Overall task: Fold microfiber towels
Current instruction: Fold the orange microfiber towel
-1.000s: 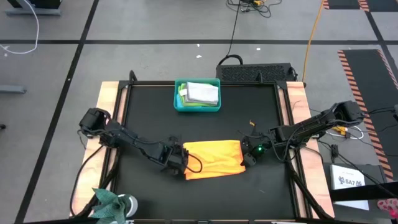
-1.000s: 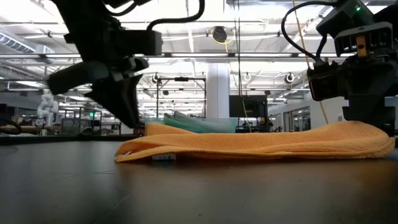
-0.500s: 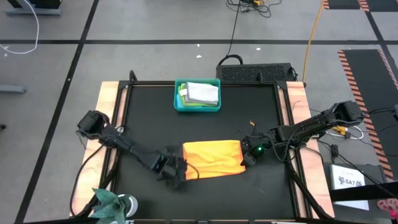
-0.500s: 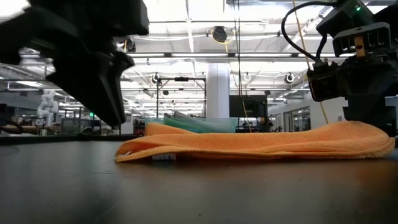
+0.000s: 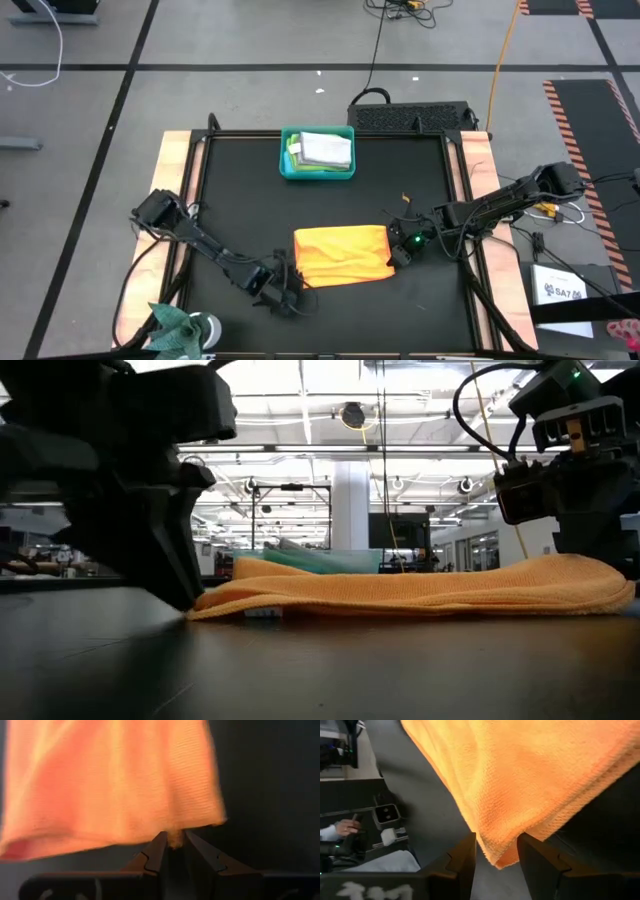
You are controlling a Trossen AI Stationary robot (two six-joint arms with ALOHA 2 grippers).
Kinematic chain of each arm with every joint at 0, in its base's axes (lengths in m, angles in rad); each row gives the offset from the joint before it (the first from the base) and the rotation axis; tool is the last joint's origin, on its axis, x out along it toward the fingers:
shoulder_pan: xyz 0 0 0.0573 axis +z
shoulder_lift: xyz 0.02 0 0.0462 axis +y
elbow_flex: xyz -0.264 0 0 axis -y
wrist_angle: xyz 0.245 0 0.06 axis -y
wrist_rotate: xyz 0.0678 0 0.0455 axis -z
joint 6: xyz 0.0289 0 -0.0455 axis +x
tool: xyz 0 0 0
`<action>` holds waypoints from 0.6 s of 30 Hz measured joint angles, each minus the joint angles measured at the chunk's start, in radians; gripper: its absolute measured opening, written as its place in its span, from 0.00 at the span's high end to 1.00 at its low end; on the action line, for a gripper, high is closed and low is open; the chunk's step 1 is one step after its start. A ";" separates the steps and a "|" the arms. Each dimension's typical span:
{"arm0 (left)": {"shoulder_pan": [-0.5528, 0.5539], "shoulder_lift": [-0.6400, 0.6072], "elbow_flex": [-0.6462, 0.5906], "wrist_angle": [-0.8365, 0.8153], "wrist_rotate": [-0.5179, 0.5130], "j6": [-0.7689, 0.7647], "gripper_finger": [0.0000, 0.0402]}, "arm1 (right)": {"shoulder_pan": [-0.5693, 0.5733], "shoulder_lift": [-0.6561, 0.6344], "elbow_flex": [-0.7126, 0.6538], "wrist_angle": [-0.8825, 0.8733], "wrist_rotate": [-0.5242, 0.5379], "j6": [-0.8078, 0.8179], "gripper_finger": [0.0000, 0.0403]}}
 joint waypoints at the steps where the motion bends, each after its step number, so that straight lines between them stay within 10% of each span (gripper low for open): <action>1: 0.002 -0.001 0.000 -0.013 -0.015 -0.005 0.83 | 0.000 0.000 0.000 0.005 0.000 0.006 0.67; 18: 0.020 -0.008 0.002 -0.003 -0.099 -0.063 0.83 | 0.000 0.000 0.000 0.000 -0.002 0.004 0.67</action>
